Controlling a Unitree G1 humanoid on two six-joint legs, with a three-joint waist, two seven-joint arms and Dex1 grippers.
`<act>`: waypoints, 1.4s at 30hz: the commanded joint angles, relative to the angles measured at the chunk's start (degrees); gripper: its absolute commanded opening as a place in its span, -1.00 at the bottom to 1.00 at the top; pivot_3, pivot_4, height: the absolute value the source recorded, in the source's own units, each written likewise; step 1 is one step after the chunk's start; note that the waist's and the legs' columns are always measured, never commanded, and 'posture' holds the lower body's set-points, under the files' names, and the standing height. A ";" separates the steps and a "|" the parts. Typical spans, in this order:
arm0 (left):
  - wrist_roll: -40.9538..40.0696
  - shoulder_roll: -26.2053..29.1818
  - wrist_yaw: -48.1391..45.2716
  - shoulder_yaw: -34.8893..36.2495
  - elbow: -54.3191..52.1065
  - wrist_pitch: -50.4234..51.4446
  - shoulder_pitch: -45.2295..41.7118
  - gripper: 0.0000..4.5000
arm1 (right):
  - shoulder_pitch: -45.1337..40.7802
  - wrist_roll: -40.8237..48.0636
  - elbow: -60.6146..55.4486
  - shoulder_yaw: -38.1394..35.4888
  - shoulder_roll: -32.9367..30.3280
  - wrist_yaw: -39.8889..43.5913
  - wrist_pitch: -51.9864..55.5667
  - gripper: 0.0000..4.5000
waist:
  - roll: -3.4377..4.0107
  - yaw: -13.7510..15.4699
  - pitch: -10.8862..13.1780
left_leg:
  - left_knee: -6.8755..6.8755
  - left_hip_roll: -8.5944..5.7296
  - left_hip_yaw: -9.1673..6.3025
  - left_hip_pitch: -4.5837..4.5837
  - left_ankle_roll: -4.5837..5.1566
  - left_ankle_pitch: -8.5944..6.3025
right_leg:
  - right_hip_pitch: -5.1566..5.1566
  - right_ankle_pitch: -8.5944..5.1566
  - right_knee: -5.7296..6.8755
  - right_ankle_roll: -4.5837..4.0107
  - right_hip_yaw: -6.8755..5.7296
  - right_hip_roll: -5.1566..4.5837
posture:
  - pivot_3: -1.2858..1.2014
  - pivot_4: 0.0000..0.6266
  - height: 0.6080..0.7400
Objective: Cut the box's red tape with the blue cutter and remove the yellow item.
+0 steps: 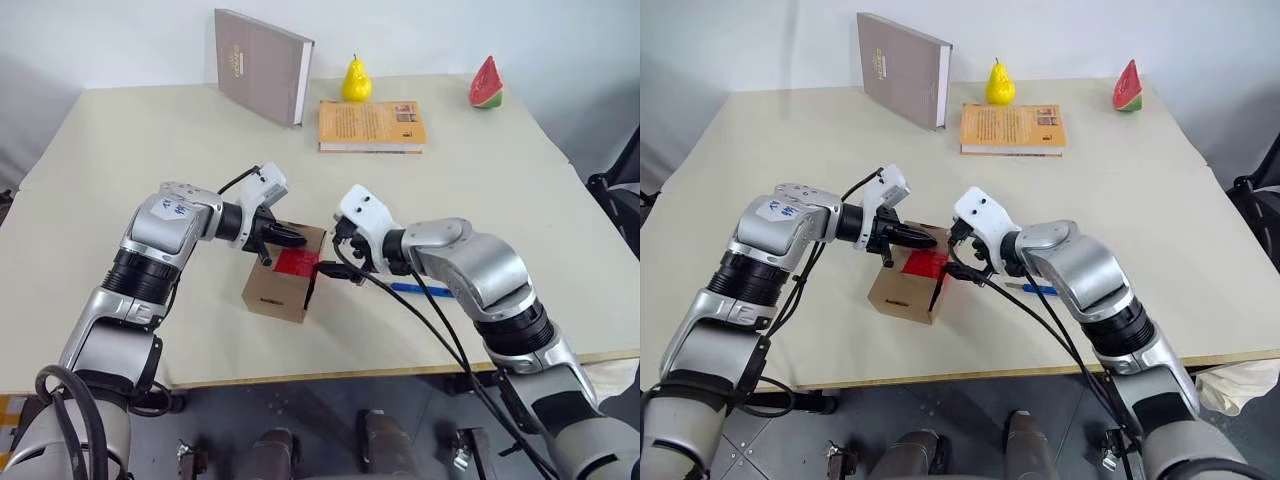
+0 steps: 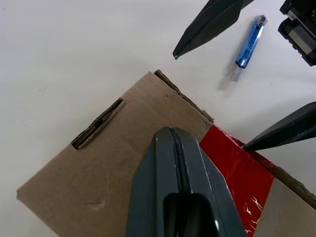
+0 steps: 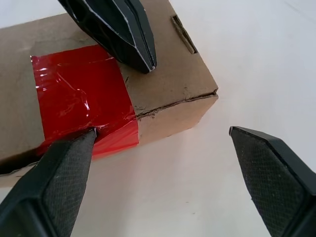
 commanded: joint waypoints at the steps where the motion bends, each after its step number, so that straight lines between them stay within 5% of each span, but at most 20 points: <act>1: 1.51 0.63 0.54 -1.00 -0.68 1.58 2.02 -1.00 | 0.59 -2.26 1.14 5.60 -2.62 0.83 -0.49 0.99 | 0.00 0.02 -0.03 | 0.00 0.00 0.00 0.01 0.00 0.00 | 0.00 0.00 0.01 0.00 0.00 0.00 | 0.03 -0.52 1.00; 8: 1.10 0.87 1.70 0.15 -2.73 3.04 3.45 -1.00 | 0.78 -6.05 0.39 12.22 -10.22 4.22 -4.27 0.99 | -0.03 0.37 -0.76 | 0.00 -0.02 -0.01 0.01 0.01 -0.01 | 0.05 0.00 -0.03 0.00 0.00 -0.02 | 0.03 -0.52 1.00; 16: 0.40 0.45 2.98 1.18 -5.06 4.87 5.03 -1.00 | 1.64 -7.20 0.71 10.40 -12.61 5.73 -5.48 0.99 | -0.15 0.45 -0.90 | 0.00 -0.03 -0.03 -0.06 0.02 -0.01 | 0.04 0.00 -0.10 0.00 0.01 -0.03 | 0.03 -0.52 1.00; 23: 0.36 0.24 3.76 1.73 -5.09 5.24 5.17 -1.00 | 5.43 2.34 -2.87 -8.10 -5.83 3.53 10.80 0.99 | -0.15 0.54 -0.90 | -0.01 -0.03 -0.09 -0.11 0.02 -0.01 | 0.04 0.00 -0.16 -0.01 -0.02 -0.03 | 0.03 -0.52 1.00; 28: 0.50 0.11 3.85 1.78 -4.58 5.05 5.03 -1.00 | 10.01 6.02 -5.52 -14.08 -3.53 1.70 18.27 0.99 | -0.15 0.63 -0.90 | -0.01 -0.05 -0.11 -0.12 0.03 -0.01 | 0.05 0.00 -0.17 -0.01 0.00 -0.05 | 0.03 -0.52 1.00; 33: 0.53 -0.27 3.93 1.78 -4.38 5.17 4.73 -1.00 | 13.42 8.93 -4.65 -24.59 5.99 -1.42 24.97 0.99 | -0.14 0.60 -0.90 | 0.00 -0.03 -0.10 -0.07 0.02 0.00 | 0.05 -0.01 -0.07 -0.01 0.03 -0.04 | 0.03 -0.52 1.00; 42: 0.19 -0.56 3.61 0.96 -5.70 6.16 5.17 -1.00 | 14.54 8.61 1.67 -25.34 14.48 -6.33 21.75 0.99 | -0.14 0.39 -0.96 | 0.00 -0.04 -0.11 0.00 0.01 0.00 | 0.07 -0.01 -0.02 -0.01 0.05 -0.03 | 0.03 -0.52 1.00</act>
